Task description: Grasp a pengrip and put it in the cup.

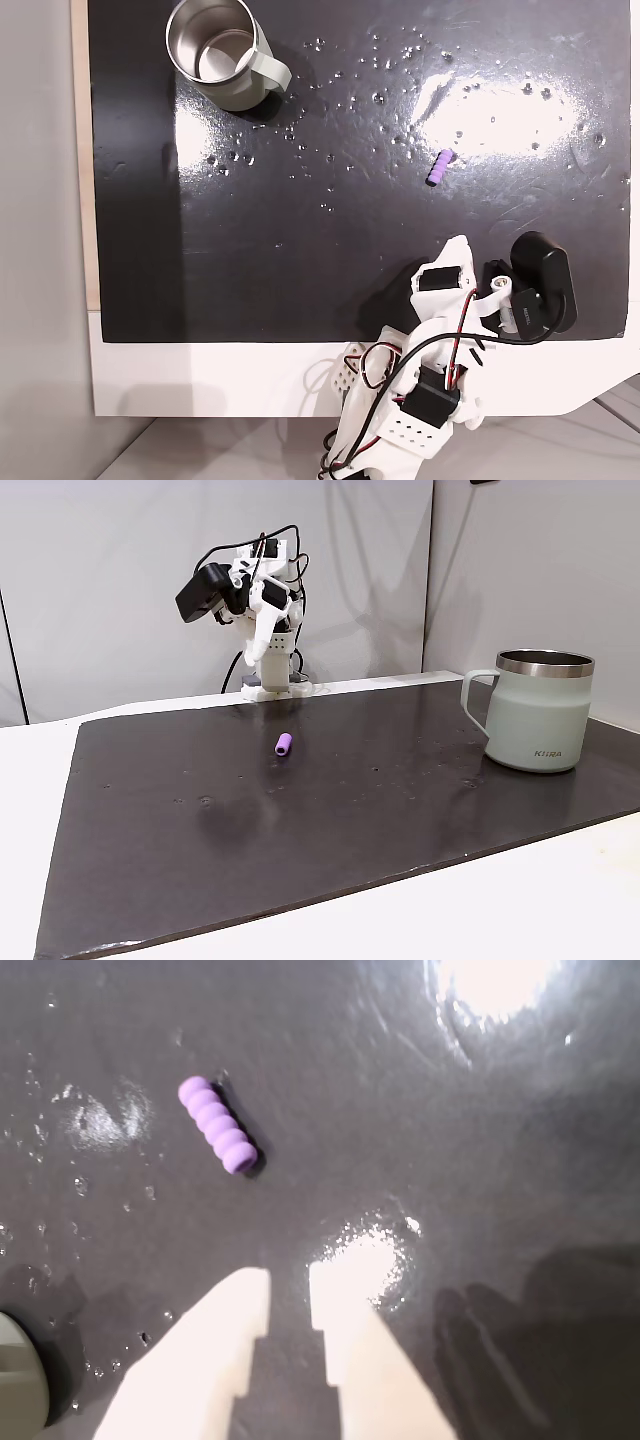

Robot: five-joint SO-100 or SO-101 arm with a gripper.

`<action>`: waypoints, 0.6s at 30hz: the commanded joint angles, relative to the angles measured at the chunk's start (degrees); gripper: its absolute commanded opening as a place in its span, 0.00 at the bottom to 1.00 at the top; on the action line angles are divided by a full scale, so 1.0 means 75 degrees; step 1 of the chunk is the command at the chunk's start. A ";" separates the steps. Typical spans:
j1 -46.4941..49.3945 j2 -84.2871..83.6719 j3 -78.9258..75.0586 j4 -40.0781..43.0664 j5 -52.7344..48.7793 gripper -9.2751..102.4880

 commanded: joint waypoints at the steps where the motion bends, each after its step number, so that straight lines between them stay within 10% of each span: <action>1: 0.0176 -0.0820 -0.1078 0.0023 -0.0246 0.10; 18: -0.0328 -0.5801 -0.4535 0.0984 -0.2379 0.11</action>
